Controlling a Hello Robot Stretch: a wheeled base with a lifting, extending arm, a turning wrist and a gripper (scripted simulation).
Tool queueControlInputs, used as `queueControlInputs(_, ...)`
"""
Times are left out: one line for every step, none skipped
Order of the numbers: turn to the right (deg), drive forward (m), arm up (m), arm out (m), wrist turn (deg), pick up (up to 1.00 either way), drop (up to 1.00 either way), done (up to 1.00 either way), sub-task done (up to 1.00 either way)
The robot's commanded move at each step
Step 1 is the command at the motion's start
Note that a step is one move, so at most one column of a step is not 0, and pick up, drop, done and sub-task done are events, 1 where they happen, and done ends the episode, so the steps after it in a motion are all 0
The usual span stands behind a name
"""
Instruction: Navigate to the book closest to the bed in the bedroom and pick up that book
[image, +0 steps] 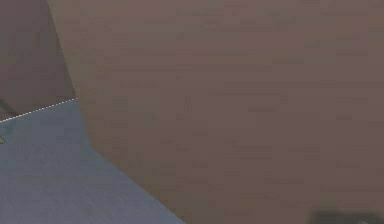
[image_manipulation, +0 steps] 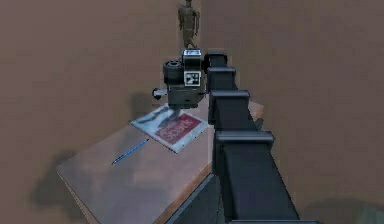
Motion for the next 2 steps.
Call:
queueControlInputs(0.0, 0.0, -0.24, 0.0, 0.0, 0.0, 0.0, 0.0, 0.0)
queueControlInputs(0.0, 0.0, 0.0, 0.0, 0.0, 1.0, 0.0, 0.0, 0.0)
